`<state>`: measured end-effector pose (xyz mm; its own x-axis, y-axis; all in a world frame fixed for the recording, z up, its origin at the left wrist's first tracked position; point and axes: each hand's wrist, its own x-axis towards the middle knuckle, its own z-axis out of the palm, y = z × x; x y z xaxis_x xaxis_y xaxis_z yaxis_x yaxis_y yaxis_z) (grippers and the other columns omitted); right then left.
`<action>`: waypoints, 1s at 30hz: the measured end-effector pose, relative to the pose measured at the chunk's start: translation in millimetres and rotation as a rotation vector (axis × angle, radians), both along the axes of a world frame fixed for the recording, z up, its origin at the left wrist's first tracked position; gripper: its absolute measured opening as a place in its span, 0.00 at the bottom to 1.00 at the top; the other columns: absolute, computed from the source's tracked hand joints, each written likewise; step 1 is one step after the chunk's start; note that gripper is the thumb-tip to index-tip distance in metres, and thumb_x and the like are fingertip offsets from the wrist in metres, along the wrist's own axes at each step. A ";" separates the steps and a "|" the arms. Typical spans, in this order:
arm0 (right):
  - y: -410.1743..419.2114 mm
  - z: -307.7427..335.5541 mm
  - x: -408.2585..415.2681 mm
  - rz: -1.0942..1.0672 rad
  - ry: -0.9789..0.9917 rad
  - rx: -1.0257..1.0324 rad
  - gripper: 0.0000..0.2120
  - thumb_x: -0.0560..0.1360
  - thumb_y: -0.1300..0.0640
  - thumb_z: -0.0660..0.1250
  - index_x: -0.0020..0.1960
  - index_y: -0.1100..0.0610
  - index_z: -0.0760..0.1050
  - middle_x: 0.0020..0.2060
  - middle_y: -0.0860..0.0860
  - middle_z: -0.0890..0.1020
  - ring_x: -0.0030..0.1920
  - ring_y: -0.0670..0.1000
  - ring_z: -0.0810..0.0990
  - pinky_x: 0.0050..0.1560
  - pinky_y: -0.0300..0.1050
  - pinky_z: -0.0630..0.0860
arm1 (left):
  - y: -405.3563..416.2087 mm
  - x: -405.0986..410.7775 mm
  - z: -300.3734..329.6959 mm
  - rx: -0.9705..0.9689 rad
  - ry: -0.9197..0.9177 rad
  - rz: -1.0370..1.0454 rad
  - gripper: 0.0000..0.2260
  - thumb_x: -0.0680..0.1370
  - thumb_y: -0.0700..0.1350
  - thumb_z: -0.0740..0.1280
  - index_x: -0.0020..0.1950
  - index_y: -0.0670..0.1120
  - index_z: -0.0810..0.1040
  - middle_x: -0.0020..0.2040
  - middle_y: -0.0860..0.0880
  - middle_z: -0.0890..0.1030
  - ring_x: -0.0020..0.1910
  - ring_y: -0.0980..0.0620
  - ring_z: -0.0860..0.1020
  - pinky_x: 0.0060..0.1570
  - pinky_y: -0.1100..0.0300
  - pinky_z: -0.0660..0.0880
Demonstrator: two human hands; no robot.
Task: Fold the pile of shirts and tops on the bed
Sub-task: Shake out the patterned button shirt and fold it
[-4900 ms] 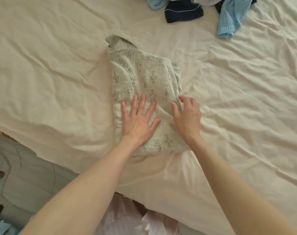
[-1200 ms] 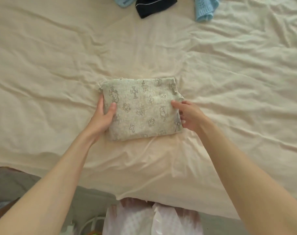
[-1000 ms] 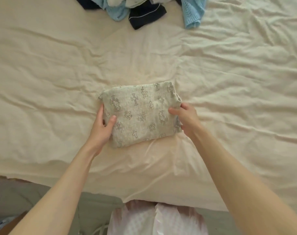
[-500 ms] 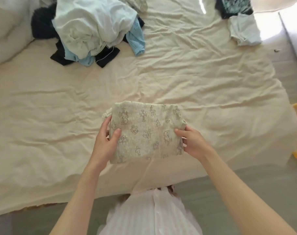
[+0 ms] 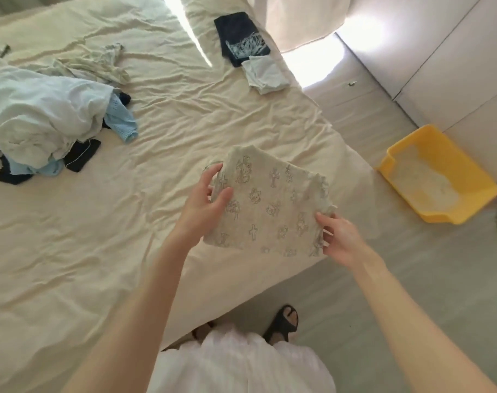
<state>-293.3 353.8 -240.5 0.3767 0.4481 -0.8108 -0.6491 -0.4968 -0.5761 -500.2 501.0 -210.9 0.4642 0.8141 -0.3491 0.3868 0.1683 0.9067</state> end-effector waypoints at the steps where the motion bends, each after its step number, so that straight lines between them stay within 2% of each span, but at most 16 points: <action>1: -9.1 3.7 18.1 -0.037 -0.029 0.014 0.03 0.77 0.62 0.64 0.46 0.55 0.75 0.40 0.52 0.79 0.39 0.51 0.78 0.32 0.43 0.75 | -5.0 21.5 -0.6 -0.003 -0.019 -0.022 0.19 0.79 0.46 0.63 0.66 0.64 0.65 0.61 0.47 0.76 0.55 0.48 0.77 0.52 0.49 0.78; 6: -24.6 -11.0 85.9 -0.174 -0.162 0.087 0.03 0.76 0.62 0.66 0.46 0.55 0.76 0.41 0.51 0.81 0.40 0.50 0.80 0.28 0.37 0.75 | -9.7 95.3 -36.5 -0.011 -0.050 -0.074 0.20 0.80 0.47 0.61 0.63 0.71 0.64 0.66 0.51 0.72 0.62 0.47 0.73 0.59 0.44 0.74; 8: -17.1 -26.8 88.7 -0.177 -0.204 0.115 0.04 0.76 0.62 0.66 0.46 0.54 0.77 0.39 0.49 0.83 0.38 0.48 0.82 0.30 0.37 0.75 | -7.1 96.7 -54.6 -0.022 -0.042 -0.059 0.20 0.81 0.46 0.60 0.61 0.73 0.62 0.66 0.52 0.70 0.62 0.48 0.72 0.59 0.46 0.74; 11: 7.7 -81.7 76.4 -0.128 -0.196 0.092 0.05 0.76 0.64 0.66 0.48 0.56 0.78 0.37 0.48 0.84 0.35 0.45 0.83 0.32 0.36 0.76 | 6.8 81.0 -113.0 -0.096 0.052 0.036 0.20 0.81 0.45 0.58 0.69 0.65 0.60 0.64 0.48 0.71 0.60 0.48 0.73 0.54 0.52 0.75; 14: 31.0 -159.4 43.6 -0.024 -0.107 0.007 0.06 0.76 0.64 0.66 0.50 0.57 0.79 0.42 0.51 0.83 0.40 0.50 0.83 0.39 0.42 0.78 | 17.4 44.6 -182.1 -0.188 0.205 0.151 0.22 0.81 0.44 0.58 0.73 0.58 0.59 0.62 0.44 0.73 0.57 0.47 0.75 0.49 0.54 0.74; 17: 37.6 -215.5 13.6 0.039 -0.116 -0.099 0.08 0.76 0.63 0.66 0.54 0.59 0.79 0.47 0.53 0.83 0.49 0.53 0.82 0.53 0.48 0.79 | 17.3 10.7 -227.4 -0.304 0.291 0.213 0.23 0.81 0.43 0.60 0.74 0.56 0.58 0.61 0.40 0.75 0.56 0.44 0.76 0.51 0.49 0.75; 19: 36.6 -227.4 6.4 0.061 -0.169 -0.146 0.10 0.76 0.59 0.67 0.57 0.58 0.77 0.50 0.50 0.81 0.51 0.49 0.80 0.56 0.44 0.76 | 18.5 2.3 -240.3 -0.340 0.304 0.231 0.24 0.81 0.44 0.60 0.75 0.55 0.58 0.60 0.41 0.75 0.54 0.47 0.77 0.52 0.49 0.75; 21: 32.2 -228.5 7.1 0.064 -0.173 -0.135 0.15 0.76 0.54 0.68 0.61 0.54 0.73 0.52 0.46 0.79 0.53 0.45 0.77 0.56 0.40 0.72 | 24.1 5.4 -244.9 -0.339 0.309 0.242 0.23 0.81 0.44 0.60 0.74 0.55 0.59 0.57 0.42 0.76 0.49 0.51 0.78 0.48 0.54 0.75; 23: 27.4 -228.8 10.3 0.056 -0.136 -0.135 0.22 0.73 0.49 0.70 0.64 0.53 0.71 0.55 0.45 0.78 0.56 0.44 0.76 0.60 0.42 0.71 | 28.8 11.2 -245.2 -0.350 0.311 0.241 0.22 0.81 0.43 0.60 0.74 0.56 0.60 0.56 0.43 0.76 0.47 0.53 0.78 0.45 0.55 0.76; 25: 25.6 -228.6 12.6 0.075 -0.043 -0.117 0.29 0.68 0.42 0.71 0.65 0.53 0.72 0.60 0.47 0.78 0.60 0.46 0.76 0.66 0.47 0.70 | 31.1 14.3 -244.7 -0.369 0.312 0.246 0.22 0.81 0.43 0.60 0.74 0.55 0.60 0.56 0.43 0.76 0.48 0.51 0.78 0.50 0.51 0.76; 26: 27.0 -228.9 13.2 0.103 0.028 -0.081 0.28 0.68 0.41 0.71 0.63 0.52 0.73 0.60 0.47 0.79 0.61 0.46 0.76 0.67 0.47 0.70 | 31.6 14.4 -244.3 -0.371 0.320 0.248 0.23 0.81 0.42 0.60 0.74 0.55 0.60 0.57 0.42 0.76 0.49 0.50 0.77 0.53 0.49 0.76; 27: 30.7 -226.3 13.1 0.132 0.091 -0.044 0.22 0.70 0.42 0.69 0.61 0.51 0.74 0.58 0.46 0.80 0.59 0.45 0.77 0.66 0.47 0.70 | 31.9 13.8 -243.6 -0.370 0.326 0.249 0.23 0.81 0.42 0.60 0.74 0.55 0.60 0.57 0.42 0.76 0.50 0.49 0.77 0.54 0.48 0.76; 28: 34.1 -224.6 13.0 0.144 0.131 -0.023 0.17 0.73 0.46 0.68 0.59 0.51 0.75 0.57 0.46 0.80 0.58 0.45 0.79 0.65 0.47 0.71 | 31.7 12.8 -242.4 -0.366 0.326 0.249 0.23 0.81 0.42 0.60 0.74 0.54 0.60 0.58 0.42 0.76 0.51 0.49 0.77 0.53 0.49 0.76; 30: 40.7 -220.9 13.5 0.145 0.113 -0.055 0.14 0.76 0.52 0.67 0.59 0.56 0.76 0.56 0.51 0.81 0.57 0.50 0.80 0.64 0.51 0.73 | 30.4 12.0 -237.5 -0.346 0.320 0.236 0.23 0.81 0.43 0.60 0.74 0.55 0.60 0.57 0.43 0.76 0.52 0.48 0.77 0.45 0.57 0.76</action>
<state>-279.8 394.5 -461.4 0.2168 0.4453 -0.8687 -0.6272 -0.6184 -0.4735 -488.2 531.5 -448.4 0.1084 0.6953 -0.7105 0.5508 0.5530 0.6252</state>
